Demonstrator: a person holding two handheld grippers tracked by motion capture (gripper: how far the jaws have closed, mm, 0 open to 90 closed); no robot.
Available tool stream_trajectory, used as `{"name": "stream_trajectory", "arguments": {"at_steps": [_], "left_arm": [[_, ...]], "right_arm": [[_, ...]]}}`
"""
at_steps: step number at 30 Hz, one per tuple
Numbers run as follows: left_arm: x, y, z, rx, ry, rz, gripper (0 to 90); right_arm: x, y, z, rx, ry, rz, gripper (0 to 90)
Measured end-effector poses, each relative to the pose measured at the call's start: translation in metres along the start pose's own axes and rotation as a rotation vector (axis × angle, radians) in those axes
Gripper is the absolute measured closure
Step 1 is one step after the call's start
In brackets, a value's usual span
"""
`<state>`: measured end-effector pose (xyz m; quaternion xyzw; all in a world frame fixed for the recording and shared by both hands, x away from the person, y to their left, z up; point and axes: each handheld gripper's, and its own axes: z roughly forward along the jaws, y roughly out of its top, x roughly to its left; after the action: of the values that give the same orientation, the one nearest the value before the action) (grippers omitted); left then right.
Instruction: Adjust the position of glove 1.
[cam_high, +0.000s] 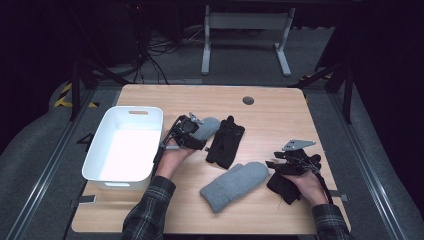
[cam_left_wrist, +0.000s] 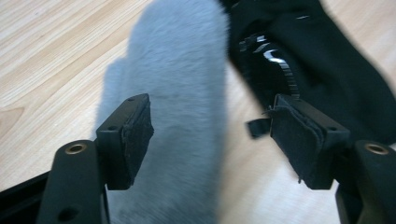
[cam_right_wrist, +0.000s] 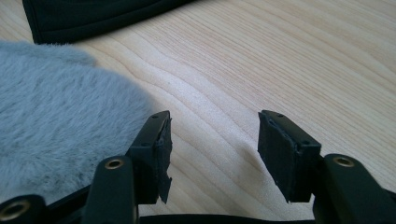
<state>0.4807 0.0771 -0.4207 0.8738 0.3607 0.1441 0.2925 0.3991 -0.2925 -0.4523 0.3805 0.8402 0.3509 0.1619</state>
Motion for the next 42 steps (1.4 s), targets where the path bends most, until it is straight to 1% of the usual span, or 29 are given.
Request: {"name": "stream_trajectory", "arguments": {"at_steps": [2,3,4,5,6,7,8,11,13,15,16,17,19,21,22,24,26,27,28,29,31,32,34,35,37,38,39,41,42], "left_arm": [[0.004,-0.002,0.008,0.024,-0.009,-0.014,32.9],[0.004,-0.002,0.008,0.024,-0.009,-0.014,34.7],[0.005,-0.003,0.012,0.035,-0.018,-0.021,37.8],[0.005,-0.004,0.015,0.045,-0.010,-0.017,41.0],[0.005,-0.004,0.015,0.045,-0.010,-0.017,44.9],[0.003,-0.005,0.017,0.055,0.026,0.006,50.8],[0.003,-0.005,0.017,0.064,0.032,0.006,56.5],[0.006,-0.006,0.019,0.071,0.025,-0.015,71.1],[0.006,-0.006,0.019,0.071,0.020,-0.027,78.5],[0.006,-0.006,0.019,0.071,0.016,-0.032,82.4],[0.007,-0.005,0.017,0.072,0.012,-0.045,83.8],[0.007,-0.005,0.016,0.066,0.007,-0.055,84.4],[0.007,-0.004,0.014,0.061,0.006,-0.055,85.0],[0.006,-0.003,0.010,0.052,0.006,-0.067,86.1],[0.005,-0.001,0.006,0.040,0.011,-0.073,86.4],[0.005,0.000,0.004,0.039,0.011,-0.073,86.5],[0.004,0.002,0.000,0.022,0.001,-0.084,86.8],[0.004,0.004,-0.006,0.011,-0.007,-0.088,86.8],[0.004,0.004,-0.006,0.011,-0.007,-0.088,86.8],[0.003,0.006,-0.012,-0.010,-0.029,-0.094,86.8],[0.001,0.007,-0.018,-0.030,-0.047,-0.095,86.8],[0.000,0.008,-0.022,-0.040,-0.058,-0.103,86.8],[-0.001,0.009,-0.028,-0.055,-0.079,-0.095,86.8],[-0.001,0.009,-0.028,-0.055,-0.079,-0.095,86.8],[-0.004,0.010,-0.035,-0.070,-0.112,-0.099,86.8],[-0.006,0.011,-0.041,-0.079,-0.139,-0.101,86.9],[-0.006,0.011,-0.041,-0.079,-0.139,-0.101,86.8],[-0.013,0.012,-0.049,-0.082,-0.172,-0.091,86.8],[-0.015,0.012,-0.051,-0.078,-0.179,-0.085,86.9]], "right_arm": [[0.000,0.000,0.000,-0.001,0.000,-0.001,45.7],[0.000,0.000,0.000,-0.001,0.000,-0.001,45.7],[0.000,0.000,-0.001,-0.002,-0.005,0.000,45.7],[0.000,0.000,-0.001,-0.004,-0.005,0.001,45.7],[0.000,0.000,-0.001,-0.004,-0.005,0.001,45.7],[-0.001,0.000,-0.002,-0.006,-0.004,0.001,45.7],[-0.001,0.000,-0.002,-0.007,-0.003,0.004,45.7],[0.000,0.000,-0.002,-0.006,-0.003,0.001,45.8],[0.000,0.000,-0.002,-0.007,-0.003,0.002,45.8],[0.000,0.000,-0.002,-0.007,-0.003,0.002,45.9],[-0.001,0.000,-0.002,-0.007,-0.002,0.004,45.9],[-0.001,0.000,-0.002,-0.008,-0.001,0.005,45.9],[-0.001,0.000,-0.002,-0.008,-0.001,0.004,45.9],[-0.001,0.000,-0.003,-0.008,0.000,0.003,45.9],[-0.001,0.000,-0.003,-0.009,0.000,0.003,45.9],[-0.001,0.000,-0.002,-0.008,0.001,0.003,45.9],[-0.001,0.000,-0.002,-0.006,0.002,-0.001,46.0],[-0.001,0.000,-0.002,-0.008,0.004,0.001,46.0],[-0.001,0.000,-0.002,-0.008,0.004,0.001,46.0],[-0.001,0.000,-0.003,-0.013,0.002,0.004,46.0],[-0.001,0.000,-0.003,-0.014,0.001,0.005,46.0],[-0.002,-0.001,-0.004,-0.015,0.000,0.006,46.0],[-0.002,-0.001,-0.004,-0.014,0.000,0.007,45.9],[-0.002,-0.001,-0.004,-0.014,0.000,0.007,46.0],[-0.002,-0.001,-0.004,-0.014,-0.001,0.007,46.0],[-0.002,-0.001,-0.004,-0.016,-0.001,0.006,46.0],[-0.002,-0.001,-0.004,-0.016,-0.001,0.006,46.0],[-0.003,-0.001,-0.004,-0.018,0.000,0.008,45.9],[-0.003,-0.001,-0.004,-0.017,0.001,0.008,46.0]]}}
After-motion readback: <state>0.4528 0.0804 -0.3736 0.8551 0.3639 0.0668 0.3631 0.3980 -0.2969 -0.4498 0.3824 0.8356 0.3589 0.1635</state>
